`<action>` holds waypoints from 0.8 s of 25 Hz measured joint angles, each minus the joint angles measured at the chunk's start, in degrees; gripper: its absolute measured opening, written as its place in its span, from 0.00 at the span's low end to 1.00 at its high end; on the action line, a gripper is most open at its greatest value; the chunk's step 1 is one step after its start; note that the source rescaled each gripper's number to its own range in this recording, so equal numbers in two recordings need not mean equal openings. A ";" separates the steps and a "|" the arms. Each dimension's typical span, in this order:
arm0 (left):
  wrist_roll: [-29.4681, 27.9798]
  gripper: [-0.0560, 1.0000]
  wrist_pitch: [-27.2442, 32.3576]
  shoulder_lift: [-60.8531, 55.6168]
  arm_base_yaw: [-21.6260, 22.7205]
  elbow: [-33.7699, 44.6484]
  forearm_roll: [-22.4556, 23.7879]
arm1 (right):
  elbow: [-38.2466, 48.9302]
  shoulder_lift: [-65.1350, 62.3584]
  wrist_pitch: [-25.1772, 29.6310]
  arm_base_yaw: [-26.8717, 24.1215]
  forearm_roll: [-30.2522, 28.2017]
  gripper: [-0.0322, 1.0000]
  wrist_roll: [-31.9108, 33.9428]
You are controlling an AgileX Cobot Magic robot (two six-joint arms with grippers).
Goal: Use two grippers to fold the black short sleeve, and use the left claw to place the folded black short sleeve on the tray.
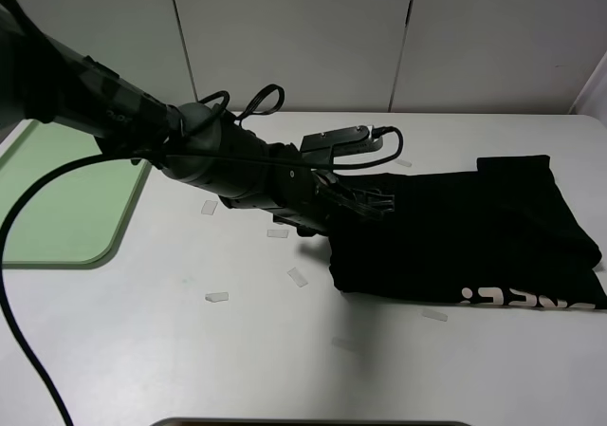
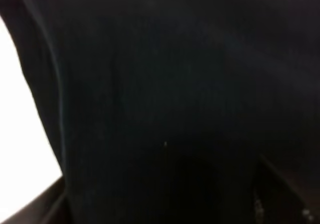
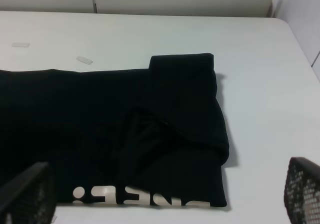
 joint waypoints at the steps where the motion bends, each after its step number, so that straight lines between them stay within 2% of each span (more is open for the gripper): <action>1: -0.04 0.64 -0.13 0.00 0.00 0.00 0.00 | 0.00 0.00 0.00 0.00 0.00 1.00 0.00; 5: -0.04 0.51 -0.42 0.00 0.00 0.00 0.00 | 0.00 0.00 0.00 0.00 0.00 1.00 0.00; 9: -0.04 0.48 -0.30 0.00 0.00 0.00 0.00 | 0.00 0.00 0.00 0.00 0.00 1.00 0.00; 13: -0.07 0.49 0.10 0.00 0.00 0.00 0.00 | 0.00 0.00 0.00 0.00 0.00 1.00 0.00; 17: -0.07 0.59 1.65 0.00 0.06 0.00 -0.05 | 0.00 0.00 0.00 0.00 0.00 1.00 0.00; 20: -0.07 0.61 2.30 0.00 0.06 0.00 0.13 | 0.00 0.00 0.00 0.00 0.00 1.00 0.00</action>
